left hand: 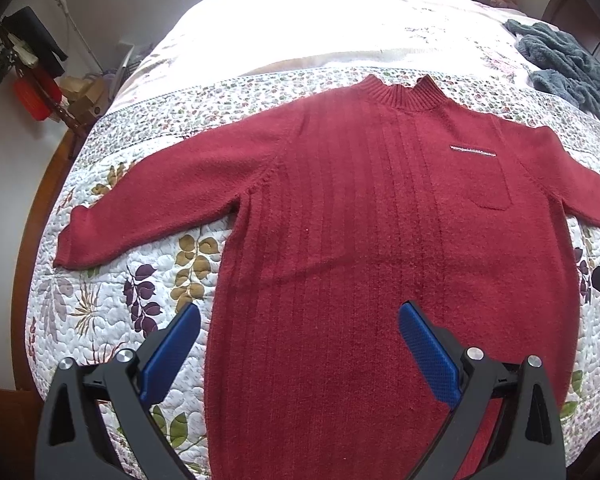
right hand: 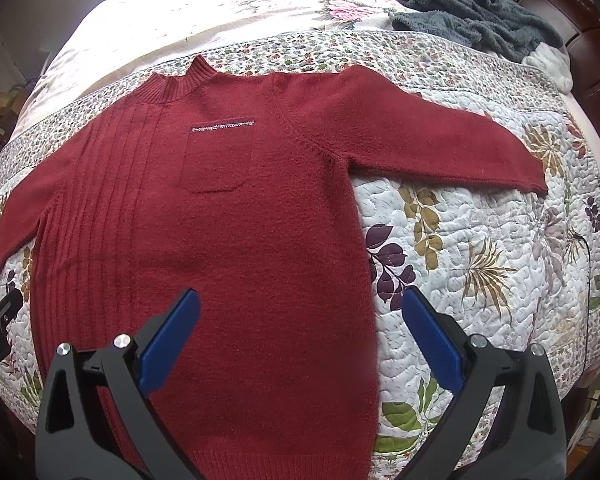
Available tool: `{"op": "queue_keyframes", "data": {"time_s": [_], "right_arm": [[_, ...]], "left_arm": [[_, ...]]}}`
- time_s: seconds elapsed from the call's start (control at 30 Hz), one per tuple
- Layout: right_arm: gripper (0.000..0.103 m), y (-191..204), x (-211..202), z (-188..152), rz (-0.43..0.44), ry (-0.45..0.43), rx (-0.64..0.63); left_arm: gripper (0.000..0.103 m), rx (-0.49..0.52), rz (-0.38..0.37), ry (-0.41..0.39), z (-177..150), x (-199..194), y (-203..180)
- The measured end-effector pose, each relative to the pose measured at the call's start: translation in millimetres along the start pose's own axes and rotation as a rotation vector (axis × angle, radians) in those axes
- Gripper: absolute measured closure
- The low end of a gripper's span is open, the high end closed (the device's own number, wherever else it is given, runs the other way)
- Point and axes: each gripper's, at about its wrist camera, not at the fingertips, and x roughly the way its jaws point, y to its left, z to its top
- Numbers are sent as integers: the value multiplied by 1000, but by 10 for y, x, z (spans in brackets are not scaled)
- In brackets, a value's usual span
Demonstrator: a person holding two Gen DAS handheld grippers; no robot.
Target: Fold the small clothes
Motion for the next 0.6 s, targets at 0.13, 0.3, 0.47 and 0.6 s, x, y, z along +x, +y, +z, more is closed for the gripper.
{"op": "queue_keyframes", "data": {"time_s": [0.13, 0.3, 0.47, 0.6], "right_arm": [[3, 9, 3, -4, 0, 0, 0], [3, 15, 11, -18, 1, 3, 2], [3, 2, 29, -33, 2, 5, 6], [3, -13, 33, -42, 5, 5, 10]], "left_arm": [[4, -1, 3, -3, -11, -7, 11], [4, 1, 5, -5, -19, -9, 14], [4, 2, 4, -8, -21, -12, 7], [4, 3, 5, -12, -15, -18, -6]]}}
